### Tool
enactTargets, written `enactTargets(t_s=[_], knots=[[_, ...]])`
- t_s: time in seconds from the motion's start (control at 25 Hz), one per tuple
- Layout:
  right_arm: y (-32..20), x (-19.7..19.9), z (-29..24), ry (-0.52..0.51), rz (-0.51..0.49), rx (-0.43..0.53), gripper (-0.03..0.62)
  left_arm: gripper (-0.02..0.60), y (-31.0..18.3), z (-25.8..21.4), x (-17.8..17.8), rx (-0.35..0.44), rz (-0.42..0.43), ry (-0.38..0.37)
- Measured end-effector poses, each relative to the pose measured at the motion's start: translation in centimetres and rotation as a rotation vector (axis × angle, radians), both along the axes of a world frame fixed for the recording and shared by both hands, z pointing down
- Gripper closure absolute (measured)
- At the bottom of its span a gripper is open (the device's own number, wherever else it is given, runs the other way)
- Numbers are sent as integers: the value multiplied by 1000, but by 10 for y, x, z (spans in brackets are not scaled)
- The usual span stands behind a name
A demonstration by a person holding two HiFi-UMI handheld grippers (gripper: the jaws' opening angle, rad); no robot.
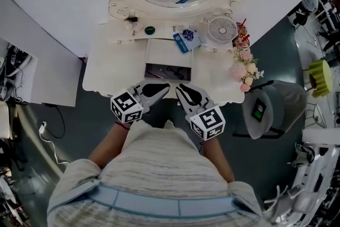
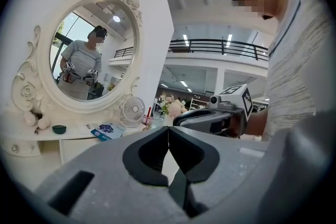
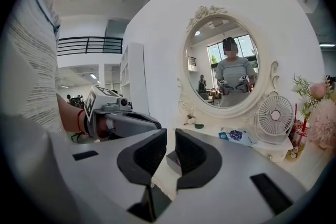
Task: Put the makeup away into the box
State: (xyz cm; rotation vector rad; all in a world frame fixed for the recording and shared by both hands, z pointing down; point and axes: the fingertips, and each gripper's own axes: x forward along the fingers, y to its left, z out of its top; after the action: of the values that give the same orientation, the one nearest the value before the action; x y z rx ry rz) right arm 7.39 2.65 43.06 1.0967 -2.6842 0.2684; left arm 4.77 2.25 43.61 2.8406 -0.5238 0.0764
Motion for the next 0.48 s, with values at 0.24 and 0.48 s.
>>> enactTargets(t_s=[0.24, 0.48], knots=[[-21, 12, 18, 13, 8, -34, 582, 568, -17, 11, 5, -14, -26, -24], [-56, 17, 28, 5, 60, -65, 582, 568, -41, 21, 2, -24, -12, -55]])
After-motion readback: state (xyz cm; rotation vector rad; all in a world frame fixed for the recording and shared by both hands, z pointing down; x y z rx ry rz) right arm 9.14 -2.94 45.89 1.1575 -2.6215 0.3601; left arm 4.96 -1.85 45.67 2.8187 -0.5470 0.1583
